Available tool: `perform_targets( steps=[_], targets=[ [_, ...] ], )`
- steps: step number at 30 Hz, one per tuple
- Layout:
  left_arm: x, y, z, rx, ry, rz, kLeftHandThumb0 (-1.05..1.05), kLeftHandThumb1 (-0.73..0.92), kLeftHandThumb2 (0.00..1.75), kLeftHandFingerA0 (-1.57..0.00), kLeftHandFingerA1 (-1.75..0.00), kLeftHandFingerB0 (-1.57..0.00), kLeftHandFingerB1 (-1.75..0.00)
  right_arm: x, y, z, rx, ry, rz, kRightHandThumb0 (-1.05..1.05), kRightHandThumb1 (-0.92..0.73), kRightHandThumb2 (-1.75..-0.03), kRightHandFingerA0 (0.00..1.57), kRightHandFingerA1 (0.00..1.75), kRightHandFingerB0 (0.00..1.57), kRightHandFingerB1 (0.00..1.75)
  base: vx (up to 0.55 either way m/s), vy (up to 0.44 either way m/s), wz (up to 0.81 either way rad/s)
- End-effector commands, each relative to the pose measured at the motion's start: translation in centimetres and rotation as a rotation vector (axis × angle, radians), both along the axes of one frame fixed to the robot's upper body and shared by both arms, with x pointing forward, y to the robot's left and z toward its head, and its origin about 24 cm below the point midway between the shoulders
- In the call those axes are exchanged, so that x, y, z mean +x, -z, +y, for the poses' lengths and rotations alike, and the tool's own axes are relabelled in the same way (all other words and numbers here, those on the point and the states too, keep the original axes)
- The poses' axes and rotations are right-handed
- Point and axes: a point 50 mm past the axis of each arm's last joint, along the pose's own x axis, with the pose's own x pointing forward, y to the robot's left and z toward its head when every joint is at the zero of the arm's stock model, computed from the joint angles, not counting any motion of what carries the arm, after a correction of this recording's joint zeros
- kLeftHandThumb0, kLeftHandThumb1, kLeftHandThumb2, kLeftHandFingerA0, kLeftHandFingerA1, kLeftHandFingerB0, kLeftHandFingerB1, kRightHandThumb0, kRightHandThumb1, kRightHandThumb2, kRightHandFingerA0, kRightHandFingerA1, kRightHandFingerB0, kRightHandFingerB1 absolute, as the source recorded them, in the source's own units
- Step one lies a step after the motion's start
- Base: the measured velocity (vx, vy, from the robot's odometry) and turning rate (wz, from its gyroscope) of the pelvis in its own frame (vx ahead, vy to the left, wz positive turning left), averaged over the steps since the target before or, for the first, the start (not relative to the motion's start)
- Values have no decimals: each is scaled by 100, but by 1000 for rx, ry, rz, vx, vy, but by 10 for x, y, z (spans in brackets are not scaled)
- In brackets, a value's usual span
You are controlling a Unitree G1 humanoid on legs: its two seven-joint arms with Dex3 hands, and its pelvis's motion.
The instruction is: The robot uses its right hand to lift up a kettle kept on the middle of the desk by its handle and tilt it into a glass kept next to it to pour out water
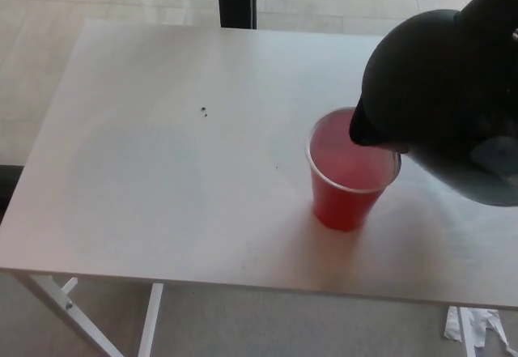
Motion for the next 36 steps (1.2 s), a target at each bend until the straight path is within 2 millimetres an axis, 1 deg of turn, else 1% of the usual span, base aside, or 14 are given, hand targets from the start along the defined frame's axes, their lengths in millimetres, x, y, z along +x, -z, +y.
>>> perform_targets(
  steps=[1, 7, 8, 9, 12, 13, 14, 18, 20, 22, 28, 29, 32, 36],
  targets=[
    [-6, -3, 5, 6, -22, 15, -87, 92, 78, -50, -49, -31, -37, -4, -5, -10, 93, 30, -17, -23, -51, -101, 89, 175, 64, 163, 0, 0, 0],
    [-6, -1, 4, 9, -19, 13, -91, 92, 80, -49, -49, -33, -41, -8, 9, -16, 221, 79, 10, -19, -47, -109, 91, 175, 71, 160, 0, 0, 0],
    [-6, -1, 4, 9, -18, 12, -93, 80, 93, -48, -54, -28, -43, -9, 12, -18, 227, 87, 6, -23, -45, -106, 118, 136, 97, 121, 0, 0, 0],
    [-6, -1, 4, 6, -20, 11, -87, 92, 78, -49, -48, -31, -37, -10, 17, -20, 240, 106, 9, -16, -52, -95, 85, 175, 75, 147, 0, 0, 0],
    [-6, -1, 4, -2, -27, 9, -88, 92, 78, -51, -48, -32, -37, -13, 26, -28, 325, 131, 27, -15, -45, -113, 87, 172, 82, 128, 0, 0, 0],
    [-6, -2, 4, 0, -26, 8, -92, 85, 121, -45, -57, -25, -48, -14, 30, -31, 378, 147, 36, -15, -45, -110, 94, 162, 92, 101, 0, 0, 0],
    [-6, -2, 4, -5, -30, 5, -95, 92, 75, -50, -48, -31, -37, -15, 33, -34, 405, 169, 30, -14, -45, -109, 92, 169, 86, 112, 0, 0, 0],
    [-8, 0, 4, -5, -36, 6, -89, 92, 77, -51, -48, -32, -37, -20, 47, -46, 538, 265, 48, -20, -44, -117, 106, 148, 91, 123, 0, 0, 0],
    [-9, 1, 3, -10, -34, 1, -89, 81, 119, -46, -59, -27, -50, -26, 65, -60, 591, 333, 69, -19, -53, -97, 96, 158, 83, 112, 0, 0, 0],
    [-10, 0, 4, -10, -26, 2, -88, 92, 79, -50, -49, -31, -37, -30, 74, -66, 614, 357, 70, -18, -48, -98, 90, 170, 88, 93, 0, 0, 0],
    [-13, 1, 4, -6, -34, 9, -86, 78, 119, -45, -59, -23, -48, -35, 92, -86, 665, 496, 80, -15, -58, -91, 83, 173, 76, 101, 0, 0, 0],
    [-13, 1, 4, -8, -35, 7, -95, 92, 78, -49, -50, -30, -39, -36, 94, -89, 677, 508, 74, -14, -54, -91, 93, 175, 81, 109, 0, 0, 0],
    [-14, 2, 4, -13, -36, 2, -90, 92, 78, -48, -51, -31, -39, -36, 99, -97, 712, 544, 67, -19, -59, -82, 89, 175, 72, 84, 0, 0, 0],
    [-16, 4, 3, -13, -44, 8, -92, 92, 78, -49, -49, -33, -40, -40, 108, -105, 755, 568, 50, -22, -56, -87, 83, 171, 79, 112, 0, 0, 0]
  ],
)
